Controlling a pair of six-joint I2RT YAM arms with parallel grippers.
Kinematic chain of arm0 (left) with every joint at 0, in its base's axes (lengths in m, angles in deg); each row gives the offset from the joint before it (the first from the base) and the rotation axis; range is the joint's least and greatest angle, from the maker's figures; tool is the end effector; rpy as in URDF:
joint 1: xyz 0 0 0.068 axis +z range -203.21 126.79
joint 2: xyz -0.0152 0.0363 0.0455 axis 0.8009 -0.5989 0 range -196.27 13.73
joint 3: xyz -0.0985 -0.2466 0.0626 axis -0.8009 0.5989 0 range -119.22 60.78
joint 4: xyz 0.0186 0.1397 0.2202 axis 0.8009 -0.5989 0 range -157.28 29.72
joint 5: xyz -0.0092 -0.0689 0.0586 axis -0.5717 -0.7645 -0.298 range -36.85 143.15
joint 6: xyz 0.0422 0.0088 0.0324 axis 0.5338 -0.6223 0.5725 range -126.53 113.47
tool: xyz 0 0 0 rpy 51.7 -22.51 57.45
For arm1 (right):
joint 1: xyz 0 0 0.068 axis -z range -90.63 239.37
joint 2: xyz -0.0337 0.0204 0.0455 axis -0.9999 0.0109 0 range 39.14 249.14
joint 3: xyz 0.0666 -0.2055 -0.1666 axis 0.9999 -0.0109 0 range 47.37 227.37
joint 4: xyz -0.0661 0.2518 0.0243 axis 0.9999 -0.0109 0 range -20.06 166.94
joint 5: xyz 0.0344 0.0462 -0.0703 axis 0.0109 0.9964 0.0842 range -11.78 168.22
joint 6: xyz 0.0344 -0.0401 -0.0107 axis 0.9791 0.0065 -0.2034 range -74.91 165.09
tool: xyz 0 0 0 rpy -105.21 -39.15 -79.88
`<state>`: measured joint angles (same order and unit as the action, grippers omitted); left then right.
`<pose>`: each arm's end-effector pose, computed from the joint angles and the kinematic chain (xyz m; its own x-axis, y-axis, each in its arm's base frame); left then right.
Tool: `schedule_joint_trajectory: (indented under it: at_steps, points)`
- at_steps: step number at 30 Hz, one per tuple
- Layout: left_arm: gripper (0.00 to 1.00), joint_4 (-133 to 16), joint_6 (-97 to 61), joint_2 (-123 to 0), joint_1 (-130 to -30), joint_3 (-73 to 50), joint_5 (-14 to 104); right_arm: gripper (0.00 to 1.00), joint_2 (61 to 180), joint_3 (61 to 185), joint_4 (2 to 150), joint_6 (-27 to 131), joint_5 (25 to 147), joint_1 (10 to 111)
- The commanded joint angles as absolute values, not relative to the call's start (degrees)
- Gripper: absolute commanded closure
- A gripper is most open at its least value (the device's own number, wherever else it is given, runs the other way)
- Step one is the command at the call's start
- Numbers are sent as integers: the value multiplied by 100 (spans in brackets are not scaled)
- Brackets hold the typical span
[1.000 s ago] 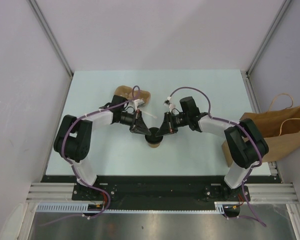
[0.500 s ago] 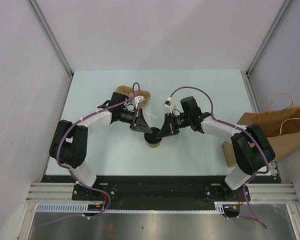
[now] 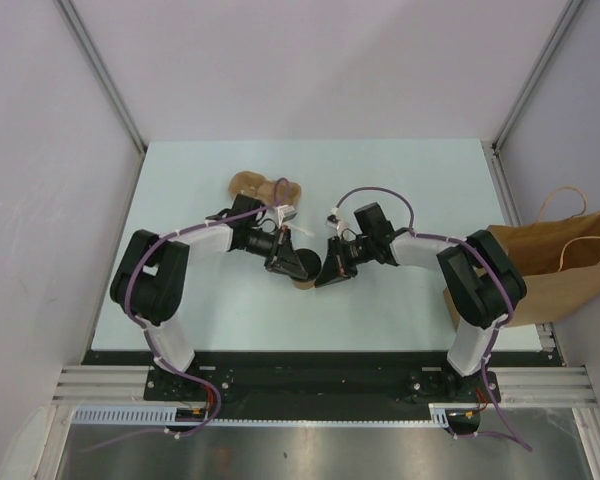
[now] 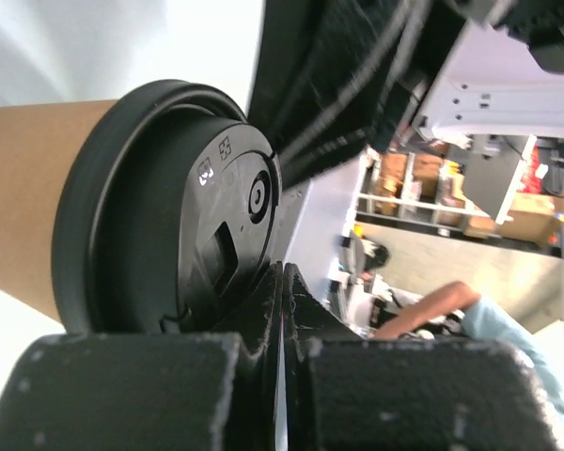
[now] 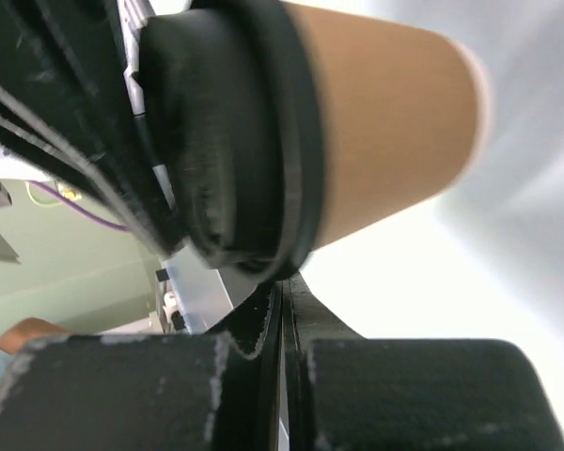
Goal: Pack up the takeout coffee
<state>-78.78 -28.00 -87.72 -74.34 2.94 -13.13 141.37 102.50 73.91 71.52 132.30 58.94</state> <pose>0.2983 -0.1502 0.1687 -0.9665 0.2157 -0.1392 0.2050 0.3222 -0.9242 0.2850 0.2009 0.1601 -0.9241 -0.2400 -0.2974 -0.3723 0.3905 0.8420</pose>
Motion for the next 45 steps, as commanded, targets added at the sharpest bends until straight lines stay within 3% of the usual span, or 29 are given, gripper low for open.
schedule_joint_trajectory:
  at_steps: [1, 6, 11, 20, 30, 45]
  points:
    - [100, -7839, -2551, -9182, -7352, 392, -688, 100, 14127, 10336, 7527, 7146, 13315, 5967]
    - [100, -7900, -2560, -9332, -7334, 304, -732, 100, 13435, 10336, 7377, 7092, 13674, 5958]
    - [100, -7900, -2560, -9367, -7308, 330, -732, 100, 13125, 10345, 8264, 7908, 13763, 5949]
    - [100, -7935, -2534, -9499, -7290, 260, -697, 100, 13958, 10371, 8687, 8077, 13492, 6002]
    - [100, -7997, -2516, -9771, -7114, 260, -574, 100, 14609, 10371, 7755, 7304, 12718, 6239]
    - [100, -8155, -2332, -9763, -7088, 181, -626, 100, 14558, 10484, 7343, 7005, 12242, 6134]
